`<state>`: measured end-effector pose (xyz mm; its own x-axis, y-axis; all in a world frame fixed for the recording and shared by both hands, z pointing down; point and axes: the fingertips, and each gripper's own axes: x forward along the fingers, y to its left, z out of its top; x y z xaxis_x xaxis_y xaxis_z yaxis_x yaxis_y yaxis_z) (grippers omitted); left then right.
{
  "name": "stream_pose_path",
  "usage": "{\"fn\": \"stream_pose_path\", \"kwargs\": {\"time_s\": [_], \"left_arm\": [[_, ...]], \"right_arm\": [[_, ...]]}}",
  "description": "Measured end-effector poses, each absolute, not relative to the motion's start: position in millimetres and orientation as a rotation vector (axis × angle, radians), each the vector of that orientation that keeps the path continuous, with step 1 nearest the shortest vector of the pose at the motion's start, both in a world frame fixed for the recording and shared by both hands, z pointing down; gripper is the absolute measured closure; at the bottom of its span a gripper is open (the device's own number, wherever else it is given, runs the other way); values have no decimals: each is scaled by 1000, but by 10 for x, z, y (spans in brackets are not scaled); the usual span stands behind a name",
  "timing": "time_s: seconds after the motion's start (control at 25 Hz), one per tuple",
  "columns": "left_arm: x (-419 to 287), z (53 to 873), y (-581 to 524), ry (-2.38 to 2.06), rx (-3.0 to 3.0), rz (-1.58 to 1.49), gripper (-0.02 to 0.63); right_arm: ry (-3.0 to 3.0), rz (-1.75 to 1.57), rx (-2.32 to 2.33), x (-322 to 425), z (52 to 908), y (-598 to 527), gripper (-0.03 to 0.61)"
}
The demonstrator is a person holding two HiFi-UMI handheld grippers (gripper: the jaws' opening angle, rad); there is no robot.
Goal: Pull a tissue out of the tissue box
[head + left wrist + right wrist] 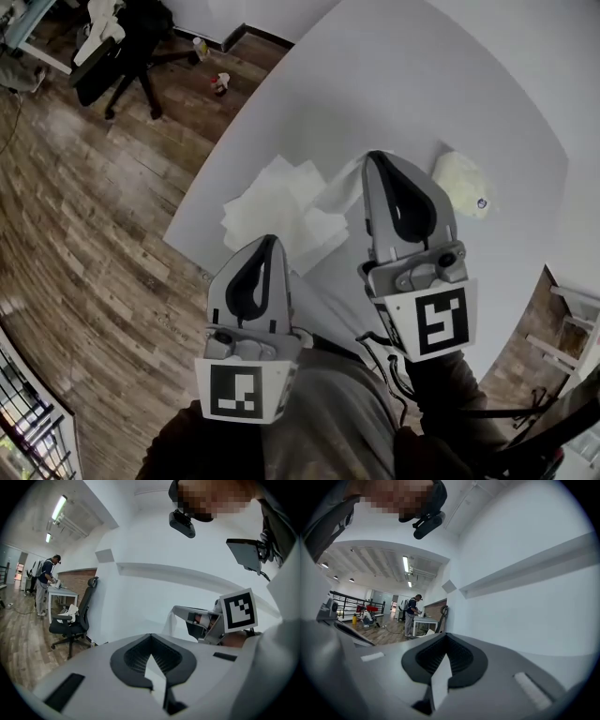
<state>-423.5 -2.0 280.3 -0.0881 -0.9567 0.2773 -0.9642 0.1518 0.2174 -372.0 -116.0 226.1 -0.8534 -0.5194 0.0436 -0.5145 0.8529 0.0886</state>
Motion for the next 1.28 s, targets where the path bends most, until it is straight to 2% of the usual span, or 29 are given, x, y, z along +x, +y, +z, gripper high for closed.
{"fn": "stream_pose_path", "kwargs": {"time_s": [0.24,0.56,0.72,0.88,1.12,1.28], "left_arm": [[-4324,2917,94,-2048,1878,10,612],[-4235,2941,251,-1999,1939,64,612],[-4195,2965,321,-1961,1988,100,612],[-4113,2909,371,-1936,2026,83,612],[-3765,2613,454,-1929,2131,-11,612],[-3300,2382,684,-1896,2217,-16,612]], "right_arm": [[-2930,-114,905,-3747,2533,-812,575],[-2734,70,778,-3756,3835,-129,575],[-2677,217,719,-3794,4270,88,536],[-2684,335,769,-3654,4187,255,520],[-2749,271,885,-3221,3568,491,523],[-2782,338,1043,-2661,2955,718,565]]}}
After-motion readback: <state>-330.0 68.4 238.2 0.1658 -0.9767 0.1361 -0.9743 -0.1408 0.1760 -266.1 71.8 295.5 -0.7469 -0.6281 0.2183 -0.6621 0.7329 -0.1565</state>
